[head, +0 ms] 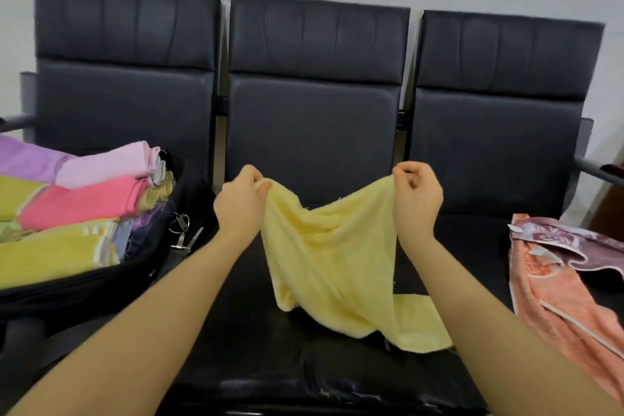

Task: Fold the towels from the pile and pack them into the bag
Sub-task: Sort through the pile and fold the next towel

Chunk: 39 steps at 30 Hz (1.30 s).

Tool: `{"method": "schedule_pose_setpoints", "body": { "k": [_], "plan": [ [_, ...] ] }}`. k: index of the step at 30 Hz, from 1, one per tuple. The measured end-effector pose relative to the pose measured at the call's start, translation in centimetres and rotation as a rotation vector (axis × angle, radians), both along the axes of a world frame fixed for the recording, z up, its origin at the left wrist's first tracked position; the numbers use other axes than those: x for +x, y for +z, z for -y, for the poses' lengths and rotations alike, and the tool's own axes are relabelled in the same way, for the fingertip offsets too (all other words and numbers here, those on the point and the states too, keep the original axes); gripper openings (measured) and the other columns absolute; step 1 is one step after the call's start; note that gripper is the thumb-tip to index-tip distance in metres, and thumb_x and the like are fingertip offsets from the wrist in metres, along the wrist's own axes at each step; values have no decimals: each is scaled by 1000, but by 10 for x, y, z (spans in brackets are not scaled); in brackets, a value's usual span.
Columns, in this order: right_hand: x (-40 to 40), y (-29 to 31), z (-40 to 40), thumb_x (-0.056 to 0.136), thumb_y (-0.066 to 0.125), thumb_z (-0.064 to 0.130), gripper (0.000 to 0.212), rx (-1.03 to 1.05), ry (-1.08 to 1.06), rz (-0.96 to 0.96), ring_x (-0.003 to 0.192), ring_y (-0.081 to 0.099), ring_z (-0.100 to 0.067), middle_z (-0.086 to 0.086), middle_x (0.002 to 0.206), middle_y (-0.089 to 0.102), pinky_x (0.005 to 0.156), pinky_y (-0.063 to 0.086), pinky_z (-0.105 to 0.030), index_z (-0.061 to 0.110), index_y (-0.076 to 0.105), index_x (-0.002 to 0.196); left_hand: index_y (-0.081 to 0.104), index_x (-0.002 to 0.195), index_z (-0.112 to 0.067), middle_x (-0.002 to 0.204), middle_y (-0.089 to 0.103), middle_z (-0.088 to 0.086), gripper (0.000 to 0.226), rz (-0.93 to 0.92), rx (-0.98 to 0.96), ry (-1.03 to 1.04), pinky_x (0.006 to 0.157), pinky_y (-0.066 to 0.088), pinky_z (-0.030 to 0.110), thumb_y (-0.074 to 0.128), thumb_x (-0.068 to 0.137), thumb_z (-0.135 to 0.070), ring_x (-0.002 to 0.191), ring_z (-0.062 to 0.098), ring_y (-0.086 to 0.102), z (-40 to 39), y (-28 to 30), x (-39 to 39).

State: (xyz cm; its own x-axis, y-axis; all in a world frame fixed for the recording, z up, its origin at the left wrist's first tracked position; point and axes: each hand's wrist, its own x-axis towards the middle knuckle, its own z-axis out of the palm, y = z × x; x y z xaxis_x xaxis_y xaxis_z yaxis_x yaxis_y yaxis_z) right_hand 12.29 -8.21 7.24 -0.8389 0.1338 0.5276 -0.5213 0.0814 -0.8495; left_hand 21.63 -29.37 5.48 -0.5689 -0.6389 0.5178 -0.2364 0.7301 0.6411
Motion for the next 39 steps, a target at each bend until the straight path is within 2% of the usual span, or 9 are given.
{"method": "schedule_pose_setpoints", "body": {
  "k": [3,10,13,21,26,29,32,36,39],
  "plan": [
    [4,41,-1,92,58,13,11,-117,-6,6,82,64,-8,6,85,66,77,54,-24,15,66,99,59,103,-17,88,58,0,13,-165,58,-42,73,43,35,54,93,-25,85,20,51,3,46,7],
    [20,115,-6,91,54,2,45,-175,105,-84,89,57,6,12,106,60,70,45,-2,15,53,133,72,85,-24,87,70,-1,20,-548,438,-103,79,55,32,61,83,-7,85,18,66,17,136,24],
    [23,133,-10,94,47,1,43,-154,67,-116,105,55,-1,6,124,58,89,42,-11,16,53,134,73,87,-24,90,70,-2,27,-600,541,-195,79,56,28,63,81,0,88,16,67,21,154,32],
    [24,139,-13,90,35,-9,53,-226,20,-35,79,61,-13,5,124,59,74,55,-22,18,59,129,50,136,-37,92,52,-15,72,-431,444,-388,75,52,38,36,85,12,80,20,49,24,160,50],
    [23,129,-17,91,40,-7,46,-226,17,22,78,63,-13,5,115,63,60,48,-11,13,62,125,68,111,-21,94,60,-14,27,-665,596,-293,71,43,13,58,90,-7,83,4,57,21,152,54],
    [25,124,-19,91,46,-6,41,-238,12,43,101,62,-24,5,108,63,61,49,-8,10,62,126,68,115,-14,107,66,-4,32,-722,624,-166,79,50,21,56,88,-2,86,10,62,26,147,53],
    [25,124,-20,91,50,-2,38,-214,-17,32,84,61,-6,-1,120,63,53,43,-2,9,61,126,69,93,-20,87,60,2,37,-722,688,-219,73,50,28,48,82,9,79,23,51,29,143,53],
    [25,124,-21,90,47,-3,34,-85,-83,-7,104,62,-29,-18,120,63,87,52,-30,-2,61,121,40,63,-29,69,33,-3,41,-725,661,-234,57,29,25,41,74,11,74,17,32,33,138,50],
    [23,121,-20,92,45,-2,24,115,-166,-62,104,55,-43,-28,113,59,86,50,-44,-11,61,107,65,78,-27,81,57,-4,34,-696,608,-131,73,43,24,52,81,5,80,18,49,39,135,49]
  ]
}}
